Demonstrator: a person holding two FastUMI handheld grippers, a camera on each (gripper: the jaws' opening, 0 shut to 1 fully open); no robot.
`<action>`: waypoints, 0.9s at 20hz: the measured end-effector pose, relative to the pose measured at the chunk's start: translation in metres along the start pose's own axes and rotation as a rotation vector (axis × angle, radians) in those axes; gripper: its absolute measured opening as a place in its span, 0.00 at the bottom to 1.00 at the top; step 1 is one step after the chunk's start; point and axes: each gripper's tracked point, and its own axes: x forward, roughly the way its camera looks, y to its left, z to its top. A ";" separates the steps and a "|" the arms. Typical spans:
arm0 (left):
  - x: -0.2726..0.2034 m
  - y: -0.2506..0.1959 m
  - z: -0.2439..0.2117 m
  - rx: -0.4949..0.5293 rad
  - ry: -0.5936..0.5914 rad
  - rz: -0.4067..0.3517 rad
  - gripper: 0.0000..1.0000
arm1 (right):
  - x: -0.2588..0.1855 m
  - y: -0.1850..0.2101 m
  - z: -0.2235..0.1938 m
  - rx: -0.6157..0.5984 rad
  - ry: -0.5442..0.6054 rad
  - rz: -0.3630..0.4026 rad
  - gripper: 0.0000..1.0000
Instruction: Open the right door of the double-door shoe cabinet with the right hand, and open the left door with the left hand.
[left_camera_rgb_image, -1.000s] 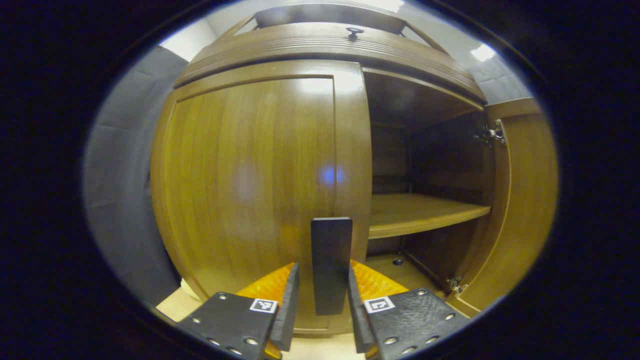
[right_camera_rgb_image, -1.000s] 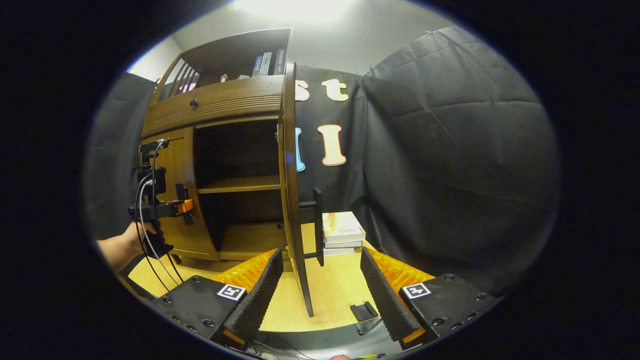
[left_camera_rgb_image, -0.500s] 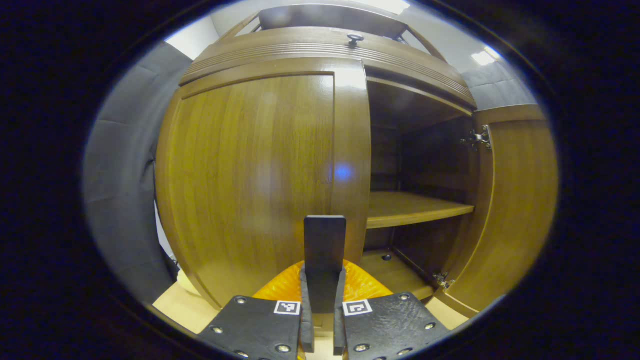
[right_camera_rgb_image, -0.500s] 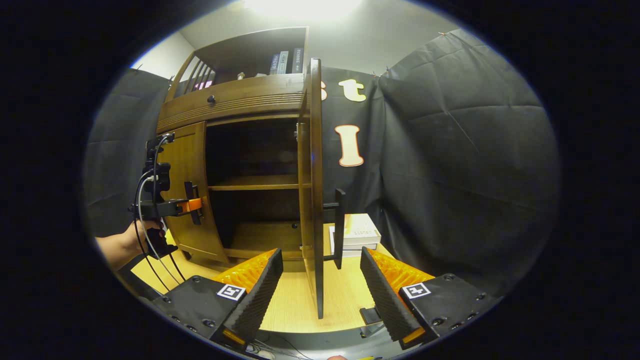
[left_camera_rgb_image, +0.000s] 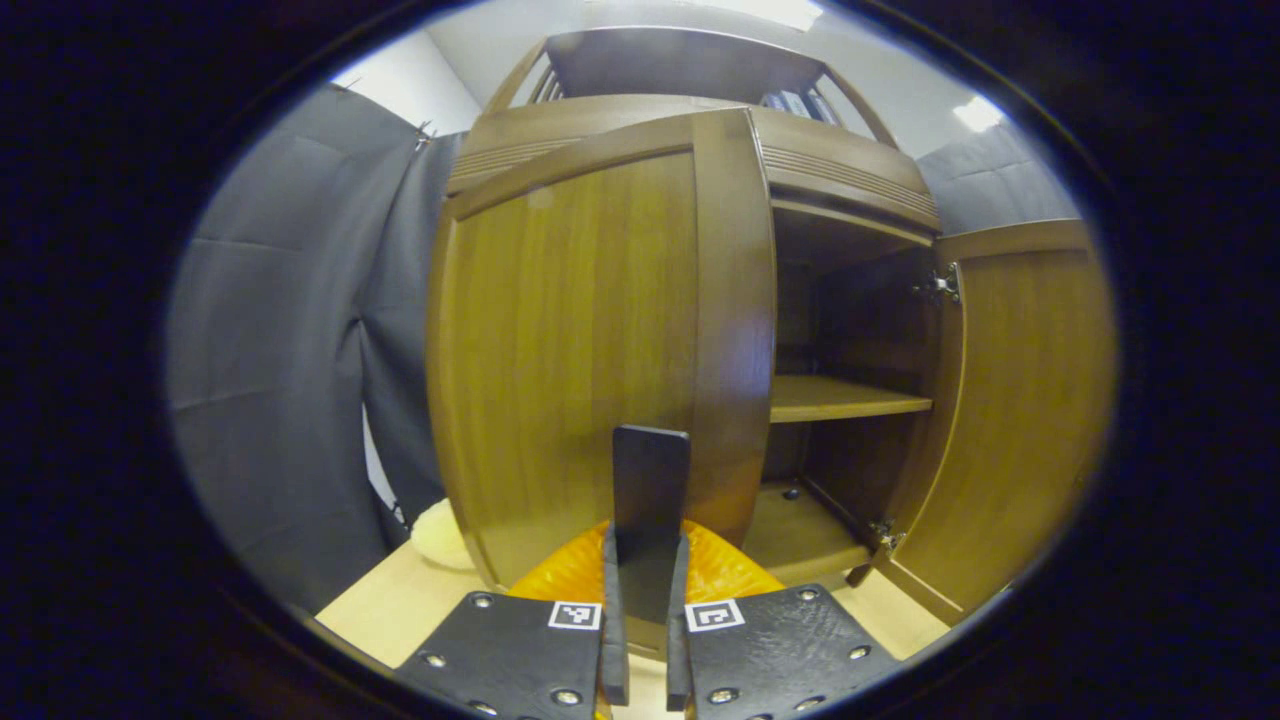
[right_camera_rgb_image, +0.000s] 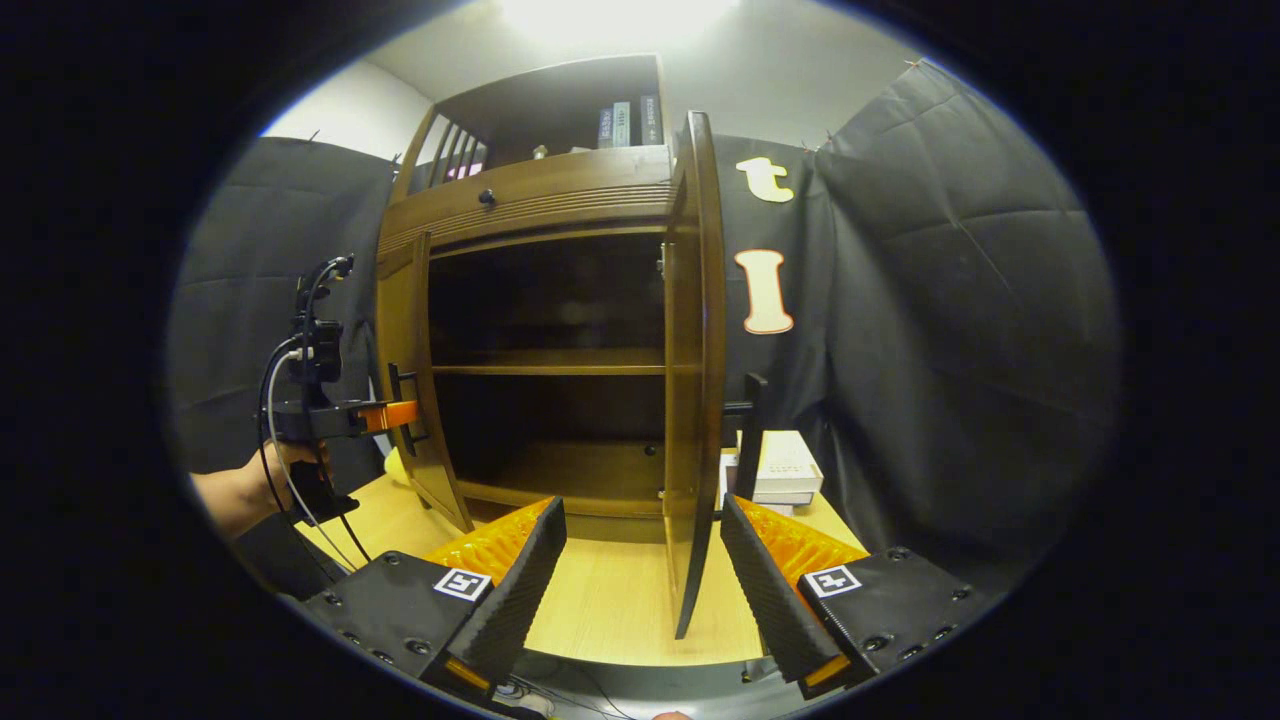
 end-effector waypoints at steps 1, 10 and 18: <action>-0.009 0.006 0.000 0.002 -0.002 0.019 0.18 | 0.000 0.003 -0.001 -0.001 -0.002 0.022 0.98; -0.057 0.060 -0.002 0.021 -0.002 0.142 0.12 | 0.009 0.049 -0.009 -0.032 0.019 0.197 0.98; -0.083 0.095 -0.006 0.034 0.002 0.140 0.12 | 0.025 0.107 -0.008 -0.030 0.030 0.281 0.93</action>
